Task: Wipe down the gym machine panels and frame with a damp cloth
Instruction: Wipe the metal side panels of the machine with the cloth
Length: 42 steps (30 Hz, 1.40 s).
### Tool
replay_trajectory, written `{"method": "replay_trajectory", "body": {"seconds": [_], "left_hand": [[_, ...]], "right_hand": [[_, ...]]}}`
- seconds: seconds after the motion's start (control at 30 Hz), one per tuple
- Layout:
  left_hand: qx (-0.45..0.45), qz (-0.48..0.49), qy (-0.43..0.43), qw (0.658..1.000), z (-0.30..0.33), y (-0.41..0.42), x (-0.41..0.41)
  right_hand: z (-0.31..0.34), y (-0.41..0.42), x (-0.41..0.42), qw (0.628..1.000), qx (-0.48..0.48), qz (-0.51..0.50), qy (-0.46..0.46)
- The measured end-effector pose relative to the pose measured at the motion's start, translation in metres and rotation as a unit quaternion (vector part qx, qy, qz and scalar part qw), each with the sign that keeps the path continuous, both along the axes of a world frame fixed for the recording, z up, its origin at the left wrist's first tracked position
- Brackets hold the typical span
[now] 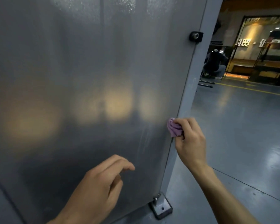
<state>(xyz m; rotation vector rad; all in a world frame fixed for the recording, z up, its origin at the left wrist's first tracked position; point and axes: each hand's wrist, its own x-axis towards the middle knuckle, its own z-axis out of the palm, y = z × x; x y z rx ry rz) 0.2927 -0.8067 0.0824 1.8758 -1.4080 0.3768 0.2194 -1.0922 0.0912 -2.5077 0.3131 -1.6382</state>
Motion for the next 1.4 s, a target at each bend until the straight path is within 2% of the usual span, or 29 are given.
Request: {"method": "replay_trajectory", "body": {"seconds": [0.2,0.4,0.5,0.7,0.87,0.93,1.13,1.3,1.4], "left_hand": [[0.009,-0.001,0.020,1.000,-0.009,-0.002,0.003],[0.013,0.009,0.027,1.000,-0.015,0.003,0.007],[0.016,0.014,0.027,0.999,-0.016,0.007,0.008],[0.007,0.025,0.029,0.999,-0.010,0.013,0.009],[0.004,0.024,0.040,0.999,-0.014,0.015,0.010],[0.005,0.020,0.041,0.999,-0.014,0.015,0.010],[0.000,0.027,0.034,0.999,-0.011,0.020,0.016],[0.000,0.023,0.035,0.999,-0.011,0.019,0.015],[-0.001,0.020,0.032,0.999,-0.011,0.017,0.014]], "right_hand": [[0.066,0.004,0.008,0.997,0.016,-0.001,-0.082],[0.000,0.012,0.009,0.994,0.096,0.022,-0.049],[-0.006,0.008,0.001,0.992,0.114,0.040,-0.023],[-0.003,0.028,0.008,0.961,0.258,0.053,-0.081],[-0.004,0.074,0.025,0.968,0.212,0.120,-0.061],[-0.002,0.067,0.023,0.976,0.182,0.111,-0.042],[0.003,0.038,0.016,0.958,0.268,0.038,-0.096],[0.002,0.097,0.038,0.968,0.199,0.131,-0.079],[0.003,0.087,0.033,0.979,0.158,0.121,-0.055]]}}
